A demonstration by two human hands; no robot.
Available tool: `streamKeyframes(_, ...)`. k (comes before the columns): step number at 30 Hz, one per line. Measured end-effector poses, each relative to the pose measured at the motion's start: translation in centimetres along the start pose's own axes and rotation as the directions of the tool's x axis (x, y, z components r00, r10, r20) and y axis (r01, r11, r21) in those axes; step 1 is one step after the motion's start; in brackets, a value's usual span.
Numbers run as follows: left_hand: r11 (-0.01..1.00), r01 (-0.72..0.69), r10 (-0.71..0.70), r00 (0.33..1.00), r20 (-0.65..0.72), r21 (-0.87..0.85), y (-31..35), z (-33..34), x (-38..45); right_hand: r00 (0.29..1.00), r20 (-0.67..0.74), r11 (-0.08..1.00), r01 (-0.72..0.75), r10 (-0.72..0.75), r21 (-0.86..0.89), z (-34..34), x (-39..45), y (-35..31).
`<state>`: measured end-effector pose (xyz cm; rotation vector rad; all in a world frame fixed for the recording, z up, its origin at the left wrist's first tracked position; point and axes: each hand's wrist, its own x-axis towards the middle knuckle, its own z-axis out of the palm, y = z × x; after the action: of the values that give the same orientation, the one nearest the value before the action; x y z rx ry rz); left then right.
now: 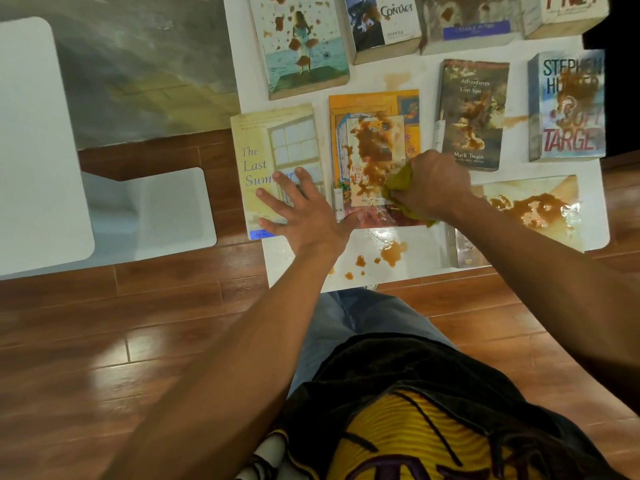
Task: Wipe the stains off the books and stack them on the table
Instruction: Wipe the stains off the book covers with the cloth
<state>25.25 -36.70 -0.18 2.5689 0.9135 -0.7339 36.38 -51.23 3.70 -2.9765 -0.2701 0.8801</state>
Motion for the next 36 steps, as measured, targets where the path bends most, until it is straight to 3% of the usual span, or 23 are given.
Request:
streamKeyframes(5,1.000,-0.002,0.002,1.000,0.004,-0.003,0.1,-0.1,0.0,0.994,-0.087,0.998,-0.063,0.065,0.031,-0.4,0.5,0.0)
streamKeyframes(9,1.000,-0.004,0.004,1.000,0.000,0.009,0.0,0.0,0.0,0.999,-0.027,1.000,-0.025,0.025,0.007,-0.4,0.5,0.1)
streamKeyframes(12,1.000,-0.002,0.002,1.000,0.003,-0.002,0.2,-0.2,0.1,0.992,-0.105,0.997,-0.074,0.076,0.023,-0.9,1.1,0.2)
streamKeyframes(16,1.000,-0.002,0.002,1.000,0.003,0.006,0.0,-0.1,0.0,1.000,-0.002,1.000,-0.011,0.011,0.000,-0.8,0.8,-0.1)
streamKeyframes(21,1.000,0.006,-0.006,1.000,-0.002,0.008,0.1,0.0,0.1,0.996,-0.076,0.998,-0.053,0.051,-0.035,-1.1,0.6,-0.2)
streamKeyframes(25,1.000,0.006,-0.006,1.000,-0.009,0.028,0.0,0.0,-0.2,0.996,0.080,0.999,0.030,-0.028,-0.023,0.0,-1.4,-0.3)
streamKeyframes(36,1.000,-0.008,0.009,0.998,0.058,-0.022,-0.4,-1.7,0.5,0.994,0.037,0.995,0.098,-0.099,0.031,1.8,-3.0,-4.5)
